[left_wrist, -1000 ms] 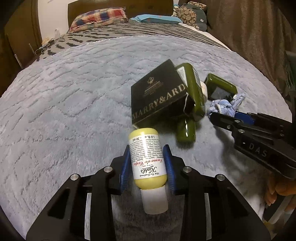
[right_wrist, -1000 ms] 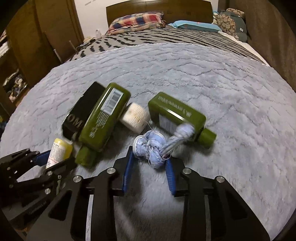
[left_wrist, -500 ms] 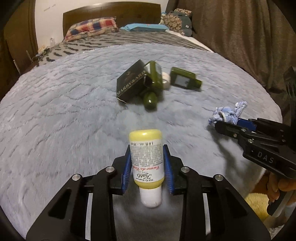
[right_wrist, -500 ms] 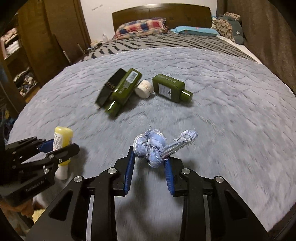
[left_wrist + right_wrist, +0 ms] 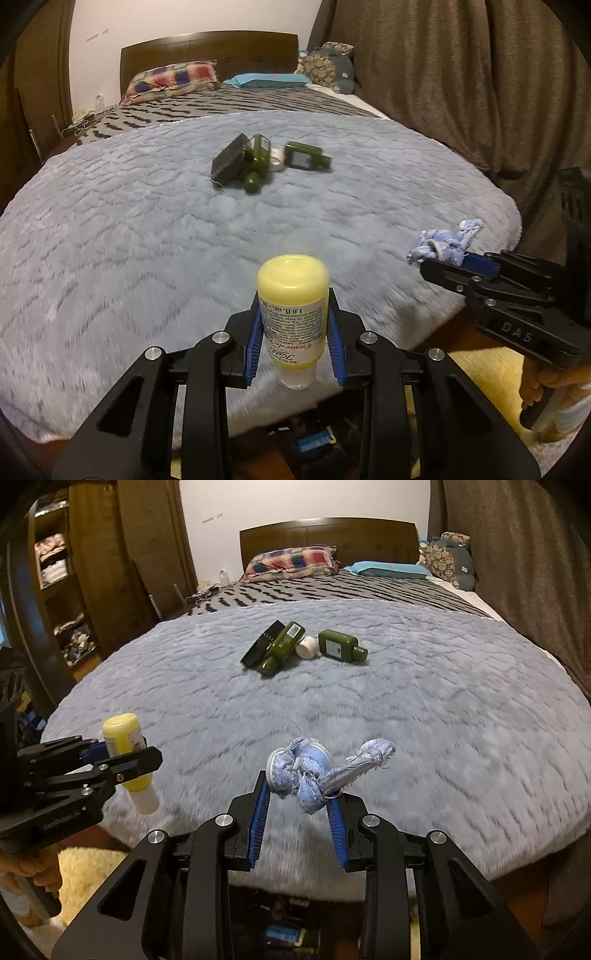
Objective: Collect trash
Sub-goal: 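Carry both held items down past the bed edge toward the bin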
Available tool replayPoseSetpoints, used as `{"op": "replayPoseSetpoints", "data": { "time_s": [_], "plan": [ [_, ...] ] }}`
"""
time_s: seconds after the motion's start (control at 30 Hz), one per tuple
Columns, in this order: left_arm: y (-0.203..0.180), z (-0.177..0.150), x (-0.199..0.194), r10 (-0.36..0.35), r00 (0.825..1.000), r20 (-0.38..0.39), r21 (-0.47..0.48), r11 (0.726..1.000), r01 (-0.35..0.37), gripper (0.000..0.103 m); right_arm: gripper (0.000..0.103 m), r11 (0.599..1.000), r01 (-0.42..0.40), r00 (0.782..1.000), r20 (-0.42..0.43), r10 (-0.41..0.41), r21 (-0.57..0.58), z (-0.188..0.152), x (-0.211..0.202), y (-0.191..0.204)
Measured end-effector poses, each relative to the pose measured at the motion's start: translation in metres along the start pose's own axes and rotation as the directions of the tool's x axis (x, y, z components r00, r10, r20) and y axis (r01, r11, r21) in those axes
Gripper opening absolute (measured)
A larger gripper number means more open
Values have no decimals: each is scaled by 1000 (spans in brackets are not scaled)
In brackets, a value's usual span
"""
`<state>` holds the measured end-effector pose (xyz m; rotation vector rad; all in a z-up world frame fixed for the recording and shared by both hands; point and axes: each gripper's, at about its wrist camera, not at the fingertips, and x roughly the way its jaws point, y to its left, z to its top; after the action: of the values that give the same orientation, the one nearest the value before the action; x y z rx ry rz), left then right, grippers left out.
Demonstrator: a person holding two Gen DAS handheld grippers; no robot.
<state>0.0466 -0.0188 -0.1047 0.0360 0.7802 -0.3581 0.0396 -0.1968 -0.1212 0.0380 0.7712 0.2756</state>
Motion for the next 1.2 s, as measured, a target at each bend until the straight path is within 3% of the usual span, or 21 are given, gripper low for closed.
{"op": "replayPoseSetpoints", "data": {
  "time_s": [0.3, 0.6, 0.77, 1.2],
  "plan": [
    [-18, -58, -6, -61, 996, -67, -32, 998, 59, 29, 31, 999, -12, 996, -87, 16, 52, -55, -2, -1],
    [-23, -115, 37, -77, 975, -209, -47, 997, 69, 29, 31, 998, -6, 974, -227, 21, 67, -107, 28, -3],
    [-17, -142, 64, -133, 950, -283, -93, 989, 111, 29, 31, 997, -20, 949, -314, 42, 74, -130, 54, 1],
    [-17, -193, 120, -128, 881, -456, -101, 991, 92, 29, 31, 994, -16, 879, -473, 65, 106, -177, 109, 3]
  ]
}}
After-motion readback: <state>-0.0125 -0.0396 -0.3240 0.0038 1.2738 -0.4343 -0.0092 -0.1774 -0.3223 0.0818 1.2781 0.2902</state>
